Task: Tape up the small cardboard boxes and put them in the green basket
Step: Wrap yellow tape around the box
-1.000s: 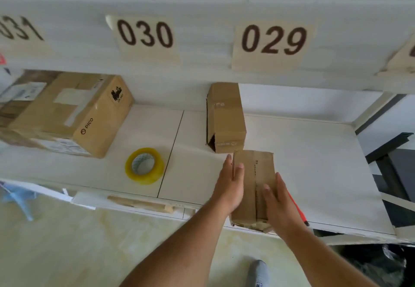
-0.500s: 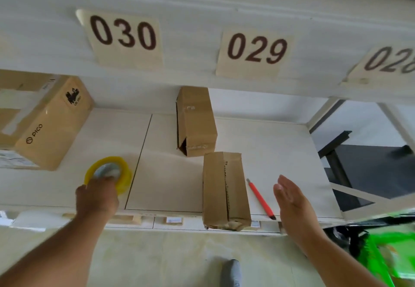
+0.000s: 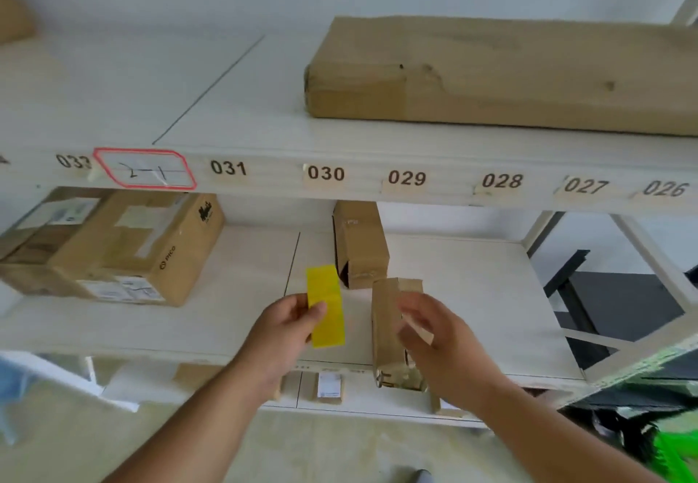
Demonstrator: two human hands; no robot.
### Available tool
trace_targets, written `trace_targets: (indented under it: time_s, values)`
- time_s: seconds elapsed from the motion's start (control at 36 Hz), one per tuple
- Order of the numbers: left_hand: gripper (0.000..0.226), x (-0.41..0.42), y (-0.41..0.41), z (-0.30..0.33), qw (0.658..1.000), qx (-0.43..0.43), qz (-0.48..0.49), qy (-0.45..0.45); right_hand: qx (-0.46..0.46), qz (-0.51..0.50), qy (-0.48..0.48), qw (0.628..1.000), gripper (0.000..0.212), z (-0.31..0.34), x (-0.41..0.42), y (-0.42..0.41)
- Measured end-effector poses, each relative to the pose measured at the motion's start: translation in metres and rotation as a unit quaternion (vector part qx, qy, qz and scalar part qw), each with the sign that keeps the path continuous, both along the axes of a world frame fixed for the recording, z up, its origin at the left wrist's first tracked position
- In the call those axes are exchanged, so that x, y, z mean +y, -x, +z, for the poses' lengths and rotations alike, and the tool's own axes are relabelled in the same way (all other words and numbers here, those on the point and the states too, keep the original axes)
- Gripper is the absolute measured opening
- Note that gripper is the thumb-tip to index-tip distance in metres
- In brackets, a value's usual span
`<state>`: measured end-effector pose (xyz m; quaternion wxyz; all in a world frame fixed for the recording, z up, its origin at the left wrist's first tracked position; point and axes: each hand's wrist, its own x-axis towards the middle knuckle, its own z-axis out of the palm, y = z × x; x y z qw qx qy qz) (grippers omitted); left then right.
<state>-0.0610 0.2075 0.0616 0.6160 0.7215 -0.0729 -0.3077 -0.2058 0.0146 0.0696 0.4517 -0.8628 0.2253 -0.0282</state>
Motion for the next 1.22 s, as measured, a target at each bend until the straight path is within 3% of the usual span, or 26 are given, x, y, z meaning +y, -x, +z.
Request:
trace_targets:
  time_s: [0.08,0.19,0.28,0.33,0.42,0.53,0.75,0.89,1.08,1.22]
  values:
    - [0.019,-0.005,0.032,0.025,0.999,-0.005,-0.039,0.034,-0.024,0.067,0.013,0.997,0.041,0.015,0.023,-0.001]
    - [0.018,-0.009,0.057,0.049,0.996,-0.024,-0.064,0.064,-0.081,0.058,-0.067,0.993,0.024,0.033,0.04,0.005]
    - [0.021,-0.009,0.063,0.054,0.992,-0.092,-0.074,0.038,-0.097,0.057,-0.1,0.989,0.017,0.044,0.04,0.014]
    - [0.037,-0.007,0.065,0.057,0.981,-0.181,-0.066,0.003,-0.108,0.059,-0.116,0.985,0.019,0.05,0.041,0.022]
    - [0.067,0.0,0.061,0.066,0.911,-0.386,-0.124,-0.071,-0.091,0.056,-0.093,0.99,0.024,0.05,0.04,0.034]
    - [0.076,0.004,0.056,0.075,0.834,-0.474,-0.259,-0.116,-0.072,0.076,-0.069,0.992,0.024,0.047,0.039,0.048]
    - [0.05,-0.004,0.086,0.058,0.789,-0.568,-0.208,-0.108,-0.078,0.05,-0.034,0.995,0.032,0.042,0.035,0.055]
    - [0.037,-0.014,0.092,0.048,0.817,-0.55,-0.154,-0.083,-0.059,0.057,-0.01,0.997,0.018,0.036,0.027,0.058]
    - [0.03,-0.025,0.087,0.057,0.917,-0.363,-0.139,-0.084,-0.019,0.068,0.088,0.994,0.024,0.028,0.022,0.063]
    - [0.013,-0.02,0.079,0.06,0.941,-0.287,-0.159,-0.084,-0.006,0.101,0.116,0.988,0.019,0.034,0.021,0.061]
